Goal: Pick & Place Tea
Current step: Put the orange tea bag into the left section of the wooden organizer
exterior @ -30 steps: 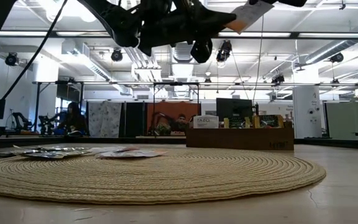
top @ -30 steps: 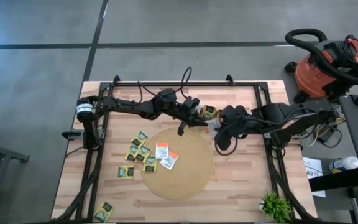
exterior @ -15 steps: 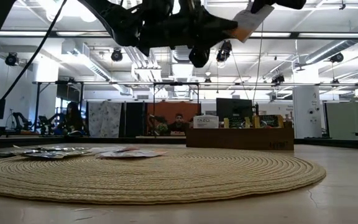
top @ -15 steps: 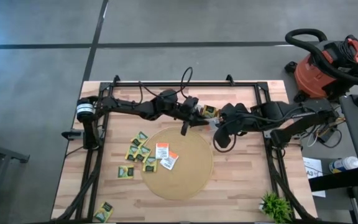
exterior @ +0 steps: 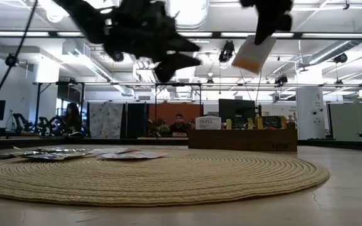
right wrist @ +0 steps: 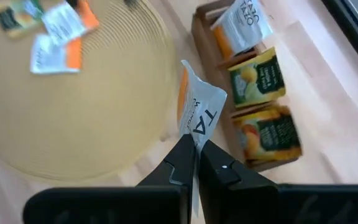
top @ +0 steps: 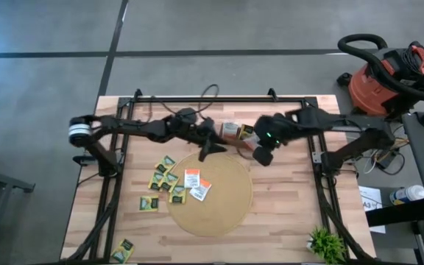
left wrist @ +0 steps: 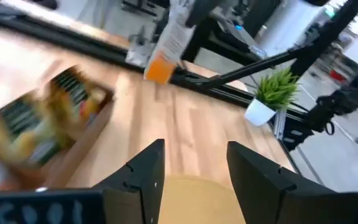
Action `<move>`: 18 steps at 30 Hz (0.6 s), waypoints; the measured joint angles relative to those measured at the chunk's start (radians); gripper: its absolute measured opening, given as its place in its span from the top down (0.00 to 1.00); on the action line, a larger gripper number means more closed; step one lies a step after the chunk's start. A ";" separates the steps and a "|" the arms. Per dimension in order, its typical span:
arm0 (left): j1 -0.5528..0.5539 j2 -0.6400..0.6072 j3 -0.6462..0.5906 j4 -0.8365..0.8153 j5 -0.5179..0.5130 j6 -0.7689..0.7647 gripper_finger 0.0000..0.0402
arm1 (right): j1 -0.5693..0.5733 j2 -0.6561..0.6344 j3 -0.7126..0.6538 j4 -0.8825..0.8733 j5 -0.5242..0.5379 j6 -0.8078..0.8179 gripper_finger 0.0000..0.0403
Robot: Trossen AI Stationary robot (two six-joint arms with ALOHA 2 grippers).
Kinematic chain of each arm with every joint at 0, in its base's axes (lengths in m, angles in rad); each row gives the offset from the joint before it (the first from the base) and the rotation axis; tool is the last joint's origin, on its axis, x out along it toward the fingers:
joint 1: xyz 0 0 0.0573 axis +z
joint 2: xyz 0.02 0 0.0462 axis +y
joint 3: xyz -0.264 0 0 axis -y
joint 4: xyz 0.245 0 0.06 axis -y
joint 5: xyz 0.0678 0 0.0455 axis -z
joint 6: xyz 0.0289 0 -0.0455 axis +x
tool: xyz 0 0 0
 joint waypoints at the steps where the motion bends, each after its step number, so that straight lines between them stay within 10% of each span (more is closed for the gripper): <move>1: 0.009 -0.041 -0.050 0.010 -0.010 -0.015 0.58 | -0.031 0.016 0.000 0.005 -0.024 -0.046 0.98; 18: 0.050 -0.448 -0.572 0.077 -0.252 -0.319 0.58 | -0.311 0.472 0.249 0.101 -0.186 -0.557 0.98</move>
